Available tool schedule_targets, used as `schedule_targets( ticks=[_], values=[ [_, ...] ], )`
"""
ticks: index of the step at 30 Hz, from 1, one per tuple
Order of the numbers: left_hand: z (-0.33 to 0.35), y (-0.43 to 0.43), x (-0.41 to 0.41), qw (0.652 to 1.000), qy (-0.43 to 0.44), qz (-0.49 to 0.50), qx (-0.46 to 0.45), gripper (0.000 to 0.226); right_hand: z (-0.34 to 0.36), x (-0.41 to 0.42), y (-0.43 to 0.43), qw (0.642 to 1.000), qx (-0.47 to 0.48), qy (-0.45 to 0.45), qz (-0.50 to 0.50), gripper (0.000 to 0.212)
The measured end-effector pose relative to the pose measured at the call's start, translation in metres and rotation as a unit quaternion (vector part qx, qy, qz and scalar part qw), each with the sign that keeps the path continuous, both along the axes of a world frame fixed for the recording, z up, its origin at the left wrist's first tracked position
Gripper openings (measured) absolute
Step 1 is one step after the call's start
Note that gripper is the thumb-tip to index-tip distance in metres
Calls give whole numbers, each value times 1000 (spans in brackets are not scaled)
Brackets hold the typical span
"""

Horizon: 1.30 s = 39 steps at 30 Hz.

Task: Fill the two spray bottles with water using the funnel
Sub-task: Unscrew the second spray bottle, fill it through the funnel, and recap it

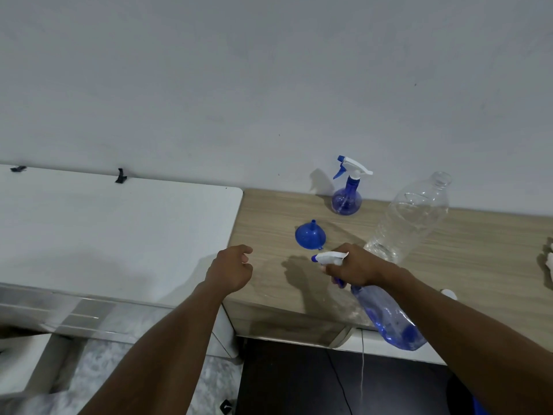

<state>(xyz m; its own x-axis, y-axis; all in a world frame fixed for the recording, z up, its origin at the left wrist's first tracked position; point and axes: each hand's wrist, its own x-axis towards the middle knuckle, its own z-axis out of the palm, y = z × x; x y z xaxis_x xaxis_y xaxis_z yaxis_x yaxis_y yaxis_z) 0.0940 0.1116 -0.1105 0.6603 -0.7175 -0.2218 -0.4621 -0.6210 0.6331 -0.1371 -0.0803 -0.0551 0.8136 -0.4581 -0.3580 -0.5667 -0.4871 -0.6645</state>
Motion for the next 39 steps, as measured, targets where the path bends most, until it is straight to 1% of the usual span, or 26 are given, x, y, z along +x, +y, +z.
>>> schedule_targets(
  ticks=[3, 7, 10, 13, 15, 18, 21, 24, 27, 32, 35, 37, 39],
  values=[
    [1, -3, -2, 1000, 1, -10, -3, 43, -1, -1, -2, 1000, 2, -14, -20, 27],
    [3, -6, -3, 1000, 1, -16, -1, 43, -1, -2, -4, 1000, -3, 10, 13, 32],
    [3, -8, -5, 1000, 9, -15, 0, 43, -1, -3, -4, 1000, 10, 14, -15, 34],
    [4, -9, -4, 1000, 10, -15, -3, 44, 5, -2, -1, 1000, 6, 9, 12, 32],
    [4, -9, -2, 1000, 7, -15, -6, 44, 11, -1, -2, 999, 18, -28, 4, 25],
    [8, -11, 2, 1000, -2, -9, -15, 44, 29, 3, -5, 990, 36, -125, -61, 28],
    [14, -16, 5, 1000, -13, -6, -27, 44, 52, 12, -13, 974, -16, -204, -93, 26],
    [20, -20, 8, 999, -14, 3, -33, 45, 78, 25, -22, 967, -91, -220, -95, 17],
    [25, -24, 12, 999, -21, 5, -36, 46, 103, 43, -30, 959, -126, -238, -87, 15],
    [32, -33, 17, 999, -28, 7, -39, 47, 120, 87, -55, 947, -191, -242, -93, 16],
    [33, -39, 21, 999, -30, 7, -37, 47, 117, 113, -68, 946, -204, -230, -102, 4],
    [34, -43, 23, 999, -30, 6, -36, 47, 111, 126, -74, 945, -222, -218, -100, 11],
    [34, -47, 25, 999, -28, 3, -33, 47, 102, 137, -81, 945, -236, -202, -103, 12]
  ],
)
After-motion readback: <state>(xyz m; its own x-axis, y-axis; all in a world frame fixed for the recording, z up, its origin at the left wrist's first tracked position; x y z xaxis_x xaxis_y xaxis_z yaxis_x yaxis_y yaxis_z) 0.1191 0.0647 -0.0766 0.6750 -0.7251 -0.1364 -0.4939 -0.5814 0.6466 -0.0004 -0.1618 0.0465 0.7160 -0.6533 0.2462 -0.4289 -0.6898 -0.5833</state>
